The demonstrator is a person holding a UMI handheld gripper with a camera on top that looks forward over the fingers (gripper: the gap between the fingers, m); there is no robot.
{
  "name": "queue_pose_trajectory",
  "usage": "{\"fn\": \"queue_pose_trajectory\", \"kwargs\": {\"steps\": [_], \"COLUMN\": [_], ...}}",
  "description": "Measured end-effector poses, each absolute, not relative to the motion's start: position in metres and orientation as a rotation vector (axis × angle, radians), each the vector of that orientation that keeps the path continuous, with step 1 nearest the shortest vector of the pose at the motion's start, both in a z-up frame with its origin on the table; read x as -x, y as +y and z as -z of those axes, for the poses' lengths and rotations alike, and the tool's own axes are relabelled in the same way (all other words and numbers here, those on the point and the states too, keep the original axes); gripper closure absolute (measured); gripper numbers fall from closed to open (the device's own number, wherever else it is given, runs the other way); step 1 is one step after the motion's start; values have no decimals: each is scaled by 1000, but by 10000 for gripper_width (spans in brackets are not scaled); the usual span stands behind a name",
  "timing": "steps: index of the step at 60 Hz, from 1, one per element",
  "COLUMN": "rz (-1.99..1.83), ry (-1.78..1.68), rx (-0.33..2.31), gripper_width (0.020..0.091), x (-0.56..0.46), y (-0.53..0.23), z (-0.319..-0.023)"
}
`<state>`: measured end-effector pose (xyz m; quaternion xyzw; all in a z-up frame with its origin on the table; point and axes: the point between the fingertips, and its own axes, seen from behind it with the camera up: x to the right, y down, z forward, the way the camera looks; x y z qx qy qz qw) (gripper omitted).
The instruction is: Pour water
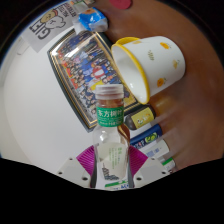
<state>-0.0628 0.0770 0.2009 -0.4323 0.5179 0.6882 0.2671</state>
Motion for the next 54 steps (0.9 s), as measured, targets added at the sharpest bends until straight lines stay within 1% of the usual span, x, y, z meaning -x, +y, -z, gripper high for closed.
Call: {"fn": "queue_pose_trajectory", "kwargs": {"steps": [4, 10, 17, 22, 29, 35, 44, 49, 54], "rz": [-1869, -1867, -1835, -1728, -1487, -1180, -720, -483, -266], "ry": [1433, 1441, 1388, 1283, 1028, 773, 439, 307, 202], "rx": [1147, 1163, 1237, 1357, 1545, 1668, 1741, 1756, 1793], "gripper_width": [677, 678, 678, 676, 677, 675, 676, 678, 677], "x": [59, 57, 60, 59, 49, 18, -56, -107, -158], "y": [79, 79, 77, 75, 68, 65, 63, 63, 66], "z": [-193, -189, -190, -193, -204, -216, -230, -227, -206]}}
